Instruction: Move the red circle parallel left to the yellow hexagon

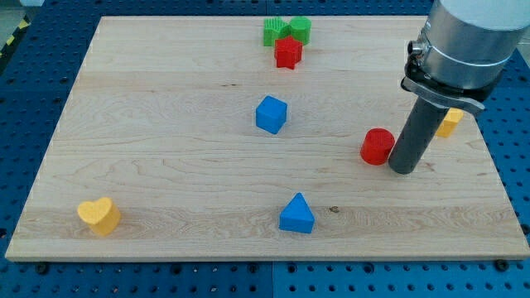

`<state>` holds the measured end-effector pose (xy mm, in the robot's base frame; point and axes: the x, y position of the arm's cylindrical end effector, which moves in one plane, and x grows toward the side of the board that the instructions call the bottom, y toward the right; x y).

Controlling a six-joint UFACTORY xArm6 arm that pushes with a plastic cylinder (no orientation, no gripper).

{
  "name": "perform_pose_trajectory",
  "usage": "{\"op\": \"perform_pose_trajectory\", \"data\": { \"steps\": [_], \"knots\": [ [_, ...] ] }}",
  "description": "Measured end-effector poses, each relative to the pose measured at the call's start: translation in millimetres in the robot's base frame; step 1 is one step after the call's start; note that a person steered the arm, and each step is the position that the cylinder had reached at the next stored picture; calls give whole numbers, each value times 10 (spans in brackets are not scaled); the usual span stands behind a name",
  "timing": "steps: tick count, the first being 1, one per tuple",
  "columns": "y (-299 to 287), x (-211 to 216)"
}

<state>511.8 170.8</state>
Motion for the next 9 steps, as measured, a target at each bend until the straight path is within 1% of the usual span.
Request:
{"op": "perform_pose_trajectory", "data": {
  "steps": [2, 4, 7, 8, 9],
  "knots": [
    [-27, -45],
    [-239, -43],
    [-239, -476],
    [-239, -471],
    [-270, -311]
  ]
}}
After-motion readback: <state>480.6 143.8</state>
